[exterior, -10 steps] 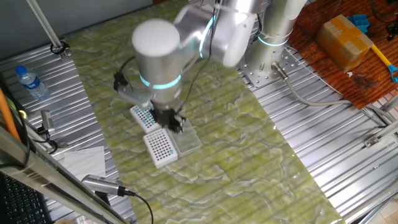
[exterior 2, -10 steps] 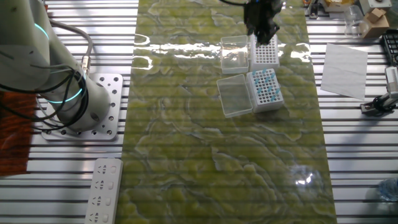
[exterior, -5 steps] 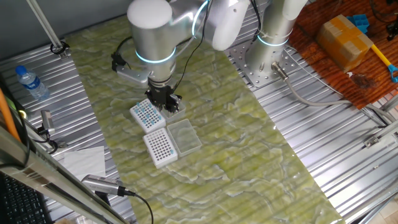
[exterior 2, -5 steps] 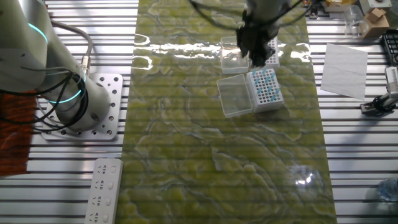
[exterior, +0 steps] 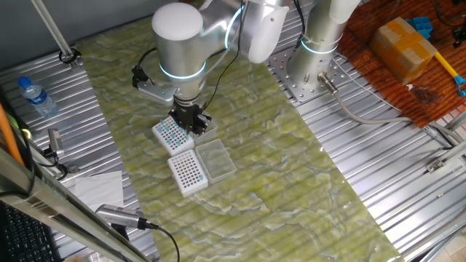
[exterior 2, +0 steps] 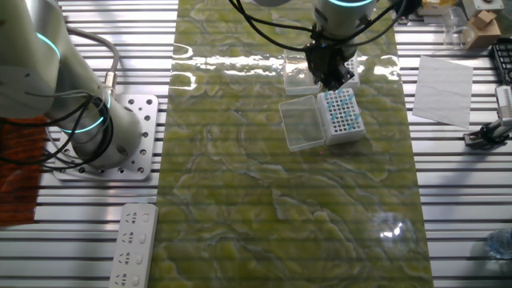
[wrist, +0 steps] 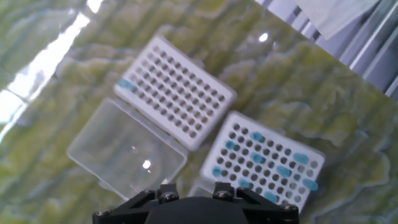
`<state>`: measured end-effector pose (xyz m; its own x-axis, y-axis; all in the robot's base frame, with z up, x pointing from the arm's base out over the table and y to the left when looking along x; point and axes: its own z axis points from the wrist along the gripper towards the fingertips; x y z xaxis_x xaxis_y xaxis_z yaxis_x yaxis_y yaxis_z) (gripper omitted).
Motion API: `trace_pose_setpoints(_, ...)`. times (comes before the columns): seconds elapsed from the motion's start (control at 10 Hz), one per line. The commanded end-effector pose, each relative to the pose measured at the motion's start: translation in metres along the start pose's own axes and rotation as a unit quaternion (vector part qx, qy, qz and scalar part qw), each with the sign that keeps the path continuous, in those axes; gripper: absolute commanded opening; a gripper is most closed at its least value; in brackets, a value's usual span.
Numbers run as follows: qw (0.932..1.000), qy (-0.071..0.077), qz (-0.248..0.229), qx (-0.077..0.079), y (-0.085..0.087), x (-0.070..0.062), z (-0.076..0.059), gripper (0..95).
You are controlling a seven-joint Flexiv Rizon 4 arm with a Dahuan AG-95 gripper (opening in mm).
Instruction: Transfer all medium pipette tips from one holder to another
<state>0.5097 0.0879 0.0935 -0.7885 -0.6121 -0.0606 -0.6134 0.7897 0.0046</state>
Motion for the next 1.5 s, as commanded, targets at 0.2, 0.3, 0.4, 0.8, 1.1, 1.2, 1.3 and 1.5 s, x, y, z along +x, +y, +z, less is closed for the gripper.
trace_pose_setpoints(0.2,1.0000,-0.002,-0.003,0.004,-0.006,-0.005,0.005,19.0)
trace_pose_setpoints(0.3,1.0000,-0.003,-0.004,0.005,-0.006,-0.006,0.006,19.0)
trace_pose_setpoints(0.4,1.0000,-0.004,-0.004,0.006,-0.007,-0.006,0.008,19.0)
trace_pose_setpoints(0.8,0.9998,-0.011,-0.008,0.012,-0.007,-0.005,0.016,19.0)
trace_pose_setpoints(1.1,0.9996,-0.018,-0.019,0.012,-0.011,-0.002,0.019,19.0)
trace_pose_setpoints(1.2,0.9996,-0.015,-0.021,0.013,-0.012,-0.003,0.016,19.0)
trace_pose_setpoints(1.3,0.9996,-0.014,-0.022,0.013,-0.014,-0.005,0.014,19.0)
trace_pose_setpoints(1.5,0.9996,-0.015,-0.020,0.014,-0.014,-0.006,0.015,19.0)
